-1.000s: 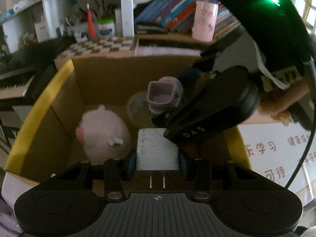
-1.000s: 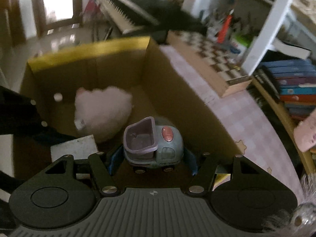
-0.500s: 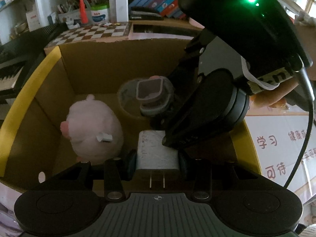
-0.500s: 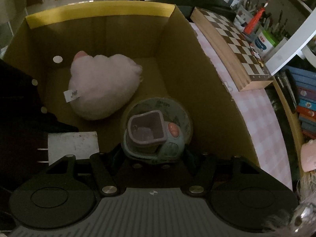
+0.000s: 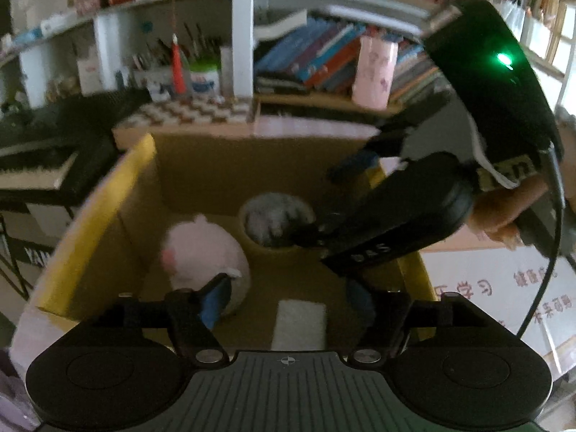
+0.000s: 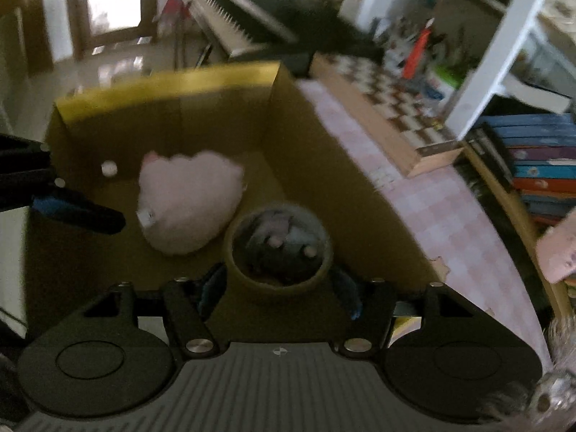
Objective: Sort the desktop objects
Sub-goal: 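Open both tools to release the truck and charger in the box, then withdraw both tools from the box and move toward the white bottle and adapter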
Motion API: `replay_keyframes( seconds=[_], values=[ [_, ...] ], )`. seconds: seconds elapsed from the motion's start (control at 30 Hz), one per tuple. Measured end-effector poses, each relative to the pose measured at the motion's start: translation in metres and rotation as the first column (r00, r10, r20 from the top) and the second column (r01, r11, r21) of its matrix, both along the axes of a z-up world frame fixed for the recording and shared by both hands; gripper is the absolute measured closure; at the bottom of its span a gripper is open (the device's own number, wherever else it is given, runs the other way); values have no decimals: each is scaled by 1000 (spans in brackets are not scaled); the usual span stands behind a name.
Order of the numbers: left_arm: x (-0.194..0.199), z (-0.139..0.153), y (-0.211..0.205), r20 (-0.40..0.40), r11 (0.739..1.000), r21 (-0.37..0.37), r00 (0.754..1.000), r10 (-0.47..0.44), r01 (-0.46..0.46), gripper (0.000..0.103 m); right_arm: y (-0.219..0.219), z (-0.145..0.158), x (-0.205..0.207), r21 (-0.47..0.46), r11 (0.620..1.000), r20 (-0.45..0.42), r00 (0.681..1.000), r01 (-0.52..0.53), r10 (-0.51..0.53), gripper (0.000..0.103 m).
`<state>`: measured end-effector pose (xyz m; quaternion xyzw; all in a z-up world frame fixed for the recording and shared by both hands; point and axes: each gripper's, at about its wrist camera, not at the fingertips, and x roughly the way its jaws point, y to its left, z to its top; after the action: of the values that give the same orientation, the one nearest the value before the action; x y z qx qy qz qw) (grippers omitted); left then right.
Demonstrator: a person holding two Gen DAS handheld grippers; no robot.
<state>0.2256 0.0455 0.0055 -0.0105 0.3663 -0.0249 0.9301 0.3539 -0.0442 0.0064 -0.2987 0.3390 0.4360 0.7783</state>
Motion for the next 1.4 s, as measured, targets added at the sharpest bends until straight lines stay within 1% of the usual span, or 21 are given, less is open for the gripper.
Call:
replay_keyframes(
  seconds=[0.03, 0.1, 0.2, 0.33, 0.47, 0.6, 0.67, 0.8, 0.87, 0.9, 1.0, 1.2, 1.3, 1.4],
  values=[
    [-3, 4, 2, 17, 1000, 6, 1000, 4, -4, 23, -3, 5, -3, 19, 1000, 13, 1000, 18, -18, 33],
    [-12, 11, 3, 48, 1000, 15, 999, 6, -7, 23, -11, 15, -11, 62, 996, 42, 997, 59, -62, 30],
    [-24, 20, 7, 96, 999, 41, 995, 21, -25, 22, -23, 30, -24, 128, 985, 64, 990, 119, -128, 30],
    [-40, 30, 15, 146, 998, 43, 988, 45, -52, 22, -39, 43, -45, 199, 962, 96, 974, 185, -207, 30],
    [-59, 38, 27, 185, 996, 39, 980, 70, -79, 22, -55, 48, -66, 267, 924, 102, 945, 274, -310, 30],
    [-79, 43, 38, 207, 994, 39, 974, 95, -105, 21, -73, 50, -86, 336, 858, 78, 897, 388, -436, 30],
    [-90, 44, 42, 216, 992, 36, 970, 110, -121, 21, -82, 51, -100, 365, 820, 79, 863, 441, -499, 30],
    [-114, 42, 48, 231, 987, 33, 962, 146, -158, 18, -97, 45, -139, 411, 731, 88, 774, 545, -626, 28],
    [-124, 40, 49, 230, 985, 33, 961, 156, -168, 18, -103, 37, -160, 418, 693, 69, 740, 588, -669, 28],
    [-128, 39, 49, 226, 985, 34, 962, 156, -168, 18, -105, 34, -169, 418, 680, 62, 727, 603, -684, 28],
    [-144, 34, 48, 212, 986, 37, 966, 151, -162, 18, -109, 23, -199, 413, 655, 58, 699, 633, -713, 28],
    [-173, 22, 46, 181, 986, 30, 971, 156, -164, 18, -113, 10, -247, 413, 611, 47, 654, 675, -755, 28],
    [-186, 15, 43, 171, 985, 34, 972, 163, -171, 18, -109, 5, -267, 412, 603, 45, 646, 683, -762, 27],
    [-197, 9, 40, 159, 983, 23, 972, 175, -181, 18, -105, 2, -285, 412, 607, 50, 649, 679, -760, 25]
  ],
)
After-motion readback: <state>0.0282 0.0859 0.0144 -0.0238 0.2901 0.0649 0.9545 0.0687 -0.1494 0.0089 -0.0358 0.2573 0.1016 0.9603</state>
